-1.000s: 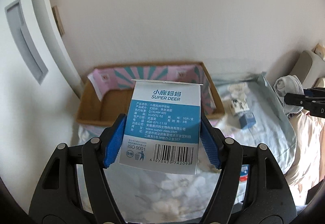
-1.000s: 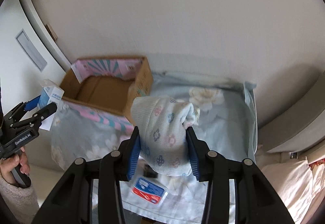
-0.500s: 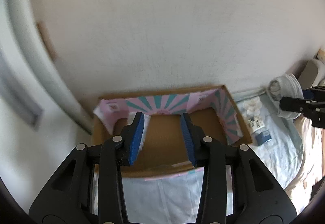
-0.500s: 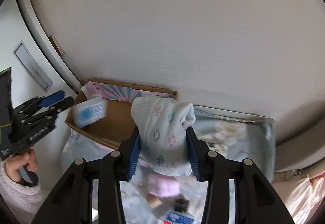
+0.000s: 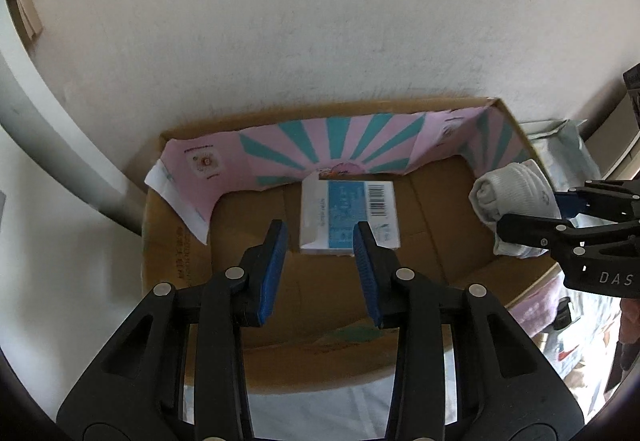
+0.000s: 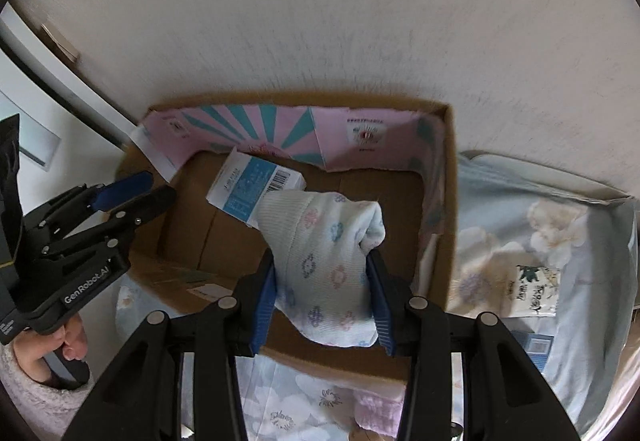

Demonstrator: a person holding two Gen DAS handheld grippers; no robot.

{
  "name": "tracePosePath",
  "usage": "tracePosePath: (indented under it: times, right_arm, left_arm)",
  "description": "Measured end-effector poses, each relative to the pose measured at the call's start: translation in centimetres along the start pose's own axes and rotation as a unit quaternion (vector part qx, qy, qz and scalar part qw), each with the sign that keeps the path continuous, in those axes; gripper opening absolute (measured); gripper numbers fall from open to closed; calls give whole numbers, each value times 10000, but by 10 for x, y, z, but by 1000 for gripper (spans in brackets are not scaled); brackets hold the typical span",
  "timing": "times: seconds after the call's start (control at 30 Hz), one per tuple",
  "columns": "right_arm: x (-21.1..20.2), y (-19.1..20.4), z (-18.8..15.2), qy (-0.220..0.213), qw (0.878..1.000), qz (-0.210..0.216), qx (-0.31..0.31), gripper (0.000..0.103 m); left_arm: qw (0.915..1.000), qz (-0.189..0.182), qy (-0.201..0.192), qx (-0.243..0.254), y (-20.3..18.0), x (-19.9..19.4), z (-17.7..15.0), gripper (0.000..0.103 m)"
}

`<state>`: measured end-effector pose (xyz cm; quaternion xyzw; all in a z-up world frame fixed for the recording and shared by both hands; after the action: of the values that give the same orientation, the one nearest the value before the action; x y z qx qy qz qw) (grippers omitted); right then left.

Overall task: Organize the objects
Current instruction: 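Carry the box with the left gripper into the cardboard box while the right gripper drops the cloth beside it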

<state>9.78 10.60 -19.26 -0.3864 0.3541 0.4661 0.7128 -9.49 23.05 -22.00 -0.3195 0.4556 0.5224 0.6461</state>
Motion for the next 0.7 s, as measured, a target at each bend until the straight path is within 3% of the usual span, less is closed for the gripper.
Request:
tracePosePath:
  times: [0.1,0.17,0.2,0.23,0.27,0.3,0.7]
  right_arm:
    - [10,2,2,138,9993,-153,297,41]
    - [14,1,4,194,9990,-252,330,51]
    - [15,0,6,224,9987,-295,337,57]
    - [17,1,6,288,9984,-358,329,76]
    - [16,1,6,301,9983,-397,308,91]
    - [15,1,6,277,9983,-425,272,92]
    - [10,1,4,280,9957,-556,688,92]
  left_arm:
    - [9999,77,119,77,2,8,-1,36]
    - [9998,121,126,125,4,10,-2,73]
    - [9997,119,107,169,4,10,-3,99]
    - [9997,95,79,208,5,10,-3,103]
    - [9997,74,61,218,5,11,-4,103]
    - [9997,83,76,236,6,12,-4,103]
    - [9995,-82,145,258,16,14,1,103]
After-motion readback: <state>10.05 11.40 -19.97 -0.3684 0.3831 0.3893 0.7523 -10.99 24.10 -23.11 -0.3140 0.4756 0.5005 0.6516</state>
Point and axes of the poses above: each gripper's, at about its wrist camera, not at the fingertips, and x roughly the way its jaws point, y to its left, z to its top, the point moved 9 cm from there along x, roughly the way its jaws point, and after that the axes turned 8 degrees about y, right-handed, at the moved point
